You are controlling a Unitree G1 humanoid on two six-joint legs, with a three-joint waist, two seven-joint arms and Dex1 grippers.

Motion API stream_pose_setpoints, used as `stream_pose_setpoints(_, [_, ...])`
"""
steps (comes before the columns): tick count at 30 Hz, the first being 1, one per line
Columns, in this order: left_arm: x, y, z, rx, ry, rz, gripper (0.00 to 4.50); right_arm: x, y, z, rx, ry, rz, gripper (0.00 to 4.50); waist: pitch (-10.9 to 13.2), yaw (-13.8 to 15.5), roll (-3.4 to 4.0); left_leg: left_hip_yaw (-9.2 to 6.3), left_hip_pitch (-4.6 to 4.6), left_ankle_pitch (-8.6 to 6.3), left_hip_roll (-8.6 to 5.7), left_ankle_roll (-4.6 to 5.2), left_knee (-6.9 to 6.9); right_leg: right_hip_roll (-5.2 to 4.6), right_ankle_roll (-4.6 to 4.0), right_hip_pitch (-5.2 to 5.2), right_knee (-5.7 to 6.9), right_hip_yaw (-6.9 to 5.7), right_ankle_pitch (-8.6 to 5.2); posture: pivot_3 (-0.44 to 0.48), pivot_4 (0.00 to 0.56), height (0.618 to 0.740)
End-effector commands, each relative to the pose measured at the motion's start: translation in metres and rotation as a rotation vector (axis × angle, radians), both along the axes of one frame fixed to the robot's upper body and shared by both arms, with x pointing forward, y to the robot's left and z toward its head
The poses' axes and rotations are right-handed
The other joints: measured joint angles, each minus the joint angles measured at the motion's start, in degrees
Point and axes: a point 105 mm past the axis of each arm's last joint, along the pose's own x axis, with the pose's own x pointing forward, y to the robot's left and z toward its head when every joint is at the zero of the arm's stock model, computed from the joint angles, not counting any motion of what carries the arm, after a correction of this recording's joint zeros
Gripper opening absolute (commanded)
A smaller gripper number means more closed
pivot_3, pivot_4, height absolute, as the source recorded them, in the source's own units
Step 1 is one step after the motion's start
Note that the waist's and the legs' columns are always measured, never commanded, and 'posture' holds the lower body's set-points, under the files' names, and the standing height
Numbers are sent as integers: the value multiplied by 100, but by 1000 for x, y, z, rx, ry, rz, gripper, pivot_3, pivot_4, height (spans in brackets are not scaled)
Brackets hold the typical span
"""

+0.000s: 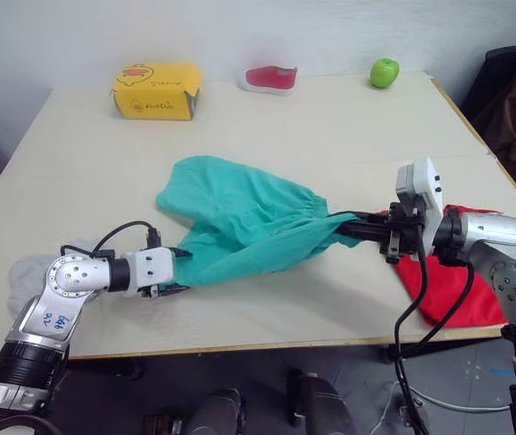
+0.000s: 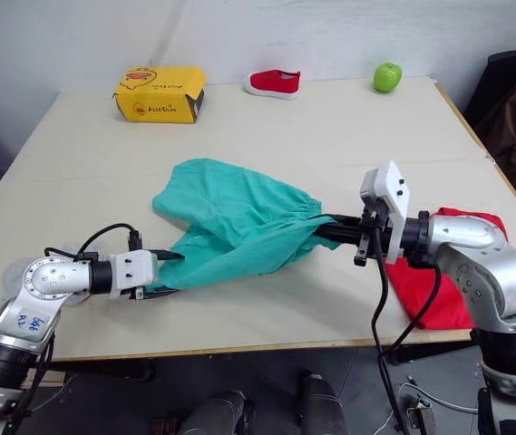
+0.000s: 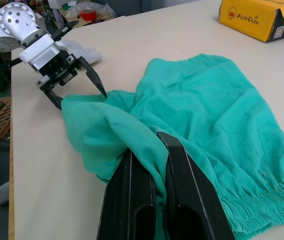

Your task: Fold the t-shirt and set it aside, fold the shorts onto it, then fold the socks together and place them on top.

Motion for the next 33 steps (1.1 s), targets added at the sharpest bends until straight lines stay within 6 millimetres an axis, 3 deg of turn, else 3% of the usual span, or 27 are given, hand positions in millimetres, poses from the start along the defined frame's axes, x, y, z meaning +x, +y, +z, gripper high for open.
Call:
stream_pose_setpoints(1, [7, 9, -4, 23, -7, 46, 1975, -8, -1, 12, 3, -55, 6, 0, 0, -1, 0, 0, 0, 0, 0, 0, 0, 0, 0, 0, -1, 0, 0, 0, 150, 740])
stream_pose_setpoints(7, [7, 5, -1, -3, 24, 7, 42, -9, -2, 6, -11, -51, -6, 0, 0, -24, 0, 0, -2, 0, 1, -1, -1, 1, 0, -1, 2, 0, 0, 0, 150, 740])
stream_pose_setpoints(9, [1, 5, -2, 8, 65, -22, 42, -10, -3, 2, -24, -47, -7, 0, 0, -27, 0, 0, -3, 0, 1, -1, -2, 2, 0, -3, 3, 0, 0, 0, 150, 740])
stream_pose_setpoints(14, [-75, 21, -1, 88, 512, -203, 42, -24, -10, -34, -205, -40, 50, 0, 3, -99, -8, 6, -5, -14, 16, -1, -13, 11, -3, -7, -8, 0, -2, 0, 150, 740])
stream_pose_setpoints(17, [-95, 28, 9, 105, 619, -208, 42, -35, -14, -64, -339, -48, 115, 0, 4, -108, -9, 19, -5, -18, 16, 7, -26, 11, -4, -11, -20, 6, -3, 0, 150, 740])
stream_pose_setpoints(22, [-109, 35, 13, 122, 712, -178, 42, -49, -9, -95, -396, -43, 170, 0, 11, -43, -20, 23, 1, -17, 15, 10, -9, 11, -3, -2, -29, 7, -3, 0, 150, 740])
stream_pose_setpoints(29, [-121, 42, 24, 134, 826, -183, 42, -66, -6, -91, -296, 77, 237, 0, 16, -45, -30, 22, 0, -17, 15, 8, -9, 12, -4, -6, -22, 8, -3, 0, 150, 740])
stream_pose_setpoints(31, [-109, 42, 28, 115, 772, -174, 42, -59, -7, -85, -261, 74, 201, 0, 17, -43, -31, 22, 1, -17, 16, 8, -9, 12, -4, -5, -24, 8, -3, 0, 150, 740])
stream_pose_setpoints(33, [-72, 35, 38, 54, 600, -132, 42, -41, -10, -79, -254, 27, 129, 0, 21, -16, -37, 21, 2, -17, 13, 8, -5, 10, -4, 0, -24, 5, -3, 0, 150, 740])
